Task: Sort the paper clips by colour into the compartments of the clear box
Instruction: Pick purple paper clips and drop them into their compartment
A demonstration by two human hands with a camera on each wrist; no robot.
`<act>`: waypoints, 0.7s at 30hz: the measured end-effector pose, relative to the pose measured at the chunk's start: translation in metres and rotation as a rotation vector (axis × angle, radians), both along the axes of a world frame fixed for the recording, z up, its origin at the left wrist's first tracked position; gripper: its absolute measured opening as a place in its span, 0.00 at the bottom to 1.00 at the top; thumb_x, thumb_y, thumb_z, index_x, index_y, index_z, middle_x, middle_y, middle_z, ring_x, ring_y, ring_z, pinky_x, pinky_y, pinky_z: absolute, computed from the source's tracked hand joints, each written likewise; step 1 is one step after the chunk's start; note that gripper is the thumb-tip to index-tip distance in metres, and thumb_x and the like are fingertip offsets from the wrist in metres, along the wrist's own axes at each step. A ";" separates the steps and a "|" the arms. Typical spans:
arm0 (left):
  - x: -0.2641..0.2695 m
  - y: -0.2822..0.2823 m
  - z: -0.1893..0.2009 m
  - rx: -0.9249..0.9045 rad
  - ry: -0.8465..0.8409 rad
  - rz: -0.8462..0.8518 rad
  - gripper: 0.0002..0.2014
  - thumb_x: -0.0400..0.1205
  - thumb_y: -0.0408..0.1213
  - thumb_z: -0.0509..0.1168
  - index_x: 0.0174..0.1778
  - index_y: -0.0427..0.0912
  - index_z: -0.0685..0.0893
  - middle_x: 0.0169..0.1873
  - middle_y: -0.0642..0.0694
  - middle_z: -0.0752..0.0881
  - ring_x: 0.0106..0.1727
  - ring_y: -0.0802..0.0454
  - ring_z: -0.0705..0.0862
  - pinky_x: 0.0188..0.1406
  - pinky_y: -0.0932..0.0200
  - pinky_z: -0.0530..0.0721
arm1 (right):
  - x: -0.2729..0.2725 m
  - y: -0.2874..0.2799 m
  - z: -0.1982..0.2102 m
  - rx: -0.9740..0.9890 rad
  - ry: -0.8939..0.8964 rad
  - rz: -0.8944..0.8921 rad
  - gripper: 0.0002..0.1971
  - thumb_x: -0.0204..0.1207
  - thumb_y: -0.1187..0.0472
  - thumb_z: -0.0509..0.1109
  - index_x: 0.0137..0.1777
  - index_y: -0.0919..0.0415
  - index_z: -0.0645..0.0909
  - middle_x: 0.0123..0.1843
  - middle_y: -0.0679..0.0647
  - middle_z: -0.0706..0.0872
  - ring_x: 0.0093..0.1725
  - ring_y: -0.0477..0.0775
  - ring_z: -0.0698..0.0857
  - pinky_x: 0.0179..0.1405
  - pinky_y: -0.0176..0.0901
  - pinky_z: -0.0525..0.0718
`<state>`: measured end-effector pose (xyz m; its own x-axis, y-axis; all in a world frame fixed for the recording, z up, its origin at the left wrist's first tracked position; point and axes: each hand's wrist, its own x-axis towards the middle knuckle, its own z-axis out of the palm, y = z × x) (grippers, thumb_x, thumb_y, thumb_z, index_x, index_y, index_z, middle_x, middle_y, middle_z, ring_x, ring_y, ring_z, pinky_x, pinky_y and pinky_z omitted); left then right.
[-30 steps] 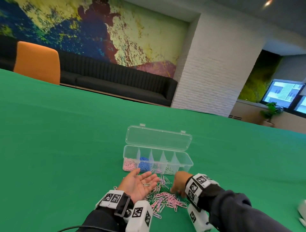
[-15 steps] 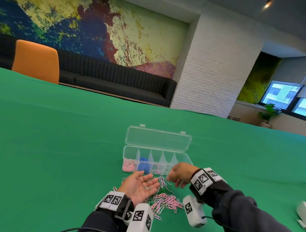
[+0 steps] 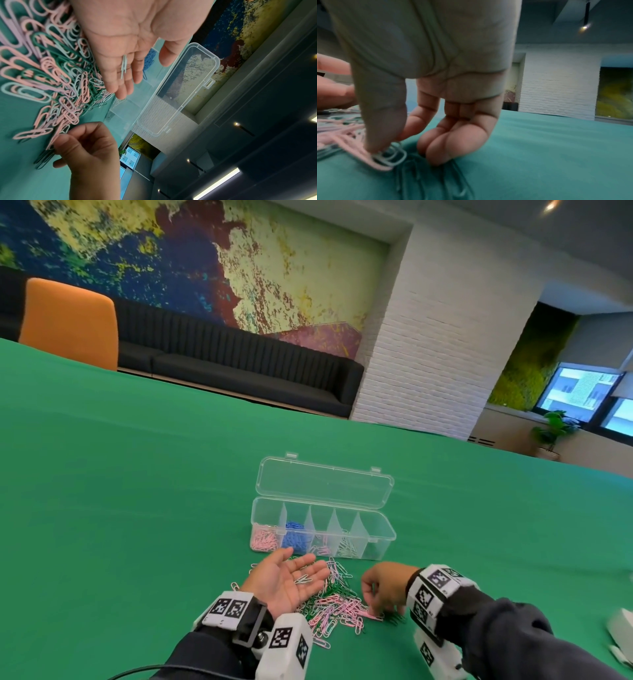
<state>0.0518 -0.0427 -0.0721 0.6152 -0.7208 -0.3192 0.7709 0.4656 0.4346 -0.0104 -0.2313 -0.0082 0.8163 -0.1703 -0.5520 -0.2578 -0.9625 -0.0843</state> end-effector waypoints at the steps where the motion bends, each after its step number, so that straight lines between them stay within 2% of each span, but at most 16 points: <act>1: 0.000 0.000 0.000 0.001 0.000 0.000 0.20 0.87 0.42 0.51 0.54 0.25 0.77 0.50 0.27 0.84 0.50 0.33 0.83 0.33 0.47 0.88 | 0.000 -0.002 0.000 0.006 -0.004 -0.002 0.13 0.75 0.65 0.70 0.34 0.50 0.73 0.34 0.43 0.79 0.31 0.41 0.76 0.33 0.31 0.78; 6: 0.000 0.000 -0.001 -0.001 0.001 -0.007 0.19 0.87 0.41 0.51 0.56 0.26 0.77 0.51 0.27 0.83 0.50 0.33 0.83 0.32 0.47 0.89 | 0.004 -0.012 0.001 0.032 -0.028 -0.030 0.11 0.77 0.62 0.68 0.35 0.52 0.74 0.35 0.46 0.81 0.33 0.42 0.79 0.37 0.33 0.81; 10: -0.001 0.000 -0.002 0.001 0.003 -0.016 0.19 0.86 0.41 0.51 0.56 0.26 0.77 0.52 0.27 0.83 0.50 0.33 0.84 0.35 0.47 0.89 | 0.005 -0.010 0.009 0.096 -0.098 -0.007 0.09 0.78 0.63 0.65 0.37 0.53 0.73 0.37 0.46 0.81 0.34 0.41 0.80 0.34 0.30 0.81; 15: -0.001 -0.002 0.000 0.011 0.005 -0.021 0.20 0.87 0.41 0.51 0.57 0.26 0.77 0.53 0.27 0.83 0.51 0.33 0.83 0.36 0.46 0.89 | 0.011 0.007 0.035 0.455 -0.370 -0.045 0.06 0.78 0.64 0.68 0.41 0.55 0.76 0.35 0.46 0.81 0.33 0.43 0.80 0.29 0.31 0.79; 17: -0.001 -0.002 0.000 0.009 0.009 -0.022 0.20 0.87 0.41 0.51 0.57 0.26 0.77 0.53 0.27 0.83 0.51 0.33 0.83 0.36 0.46 0.88 | 0.011 0.008 0.037 0.354 -0.319 -0.046 0.06 0.77 0.64 0.68 0.41 0.55 0.75 0.37 0.47 0.81 0.32 0.43 0.79 0.28 0.31 0.79; 19: -0.001 -0.001 0.000 -0.002 0.014 -0.025 0.20 0.87 0.42 0.51 0.57 0.26 0.77 0.52 0.27 0.83 0.50 0.32 0.83 0.37 0.45 0.88 | 0.006 0.007 0.027 0.095 -0.167 -0.040 0.03 0.78 0.62 0.68 0.44 0.57 0.76 0.41 0.49 0.81 0.33 0.43 0.77 0.30 0.31 0.77; 21: -0.001 -0.001 -0.002 -0.010 0.012 -0.028 0.19 0.87 0.42 0.51 0.56 0.27 0.77 0.51 0.27 0.82 0.50 0.32 0.83 0.38 0.44 0.88 | 0.001 0.004 0.009 -0.069 -0.055 -0.031 0.04 0.77 0.59 0.69 0.45 0.58 0.78 0.44 0.51 0.82 0.35 0.45 0.78 0.30 0.31 0.76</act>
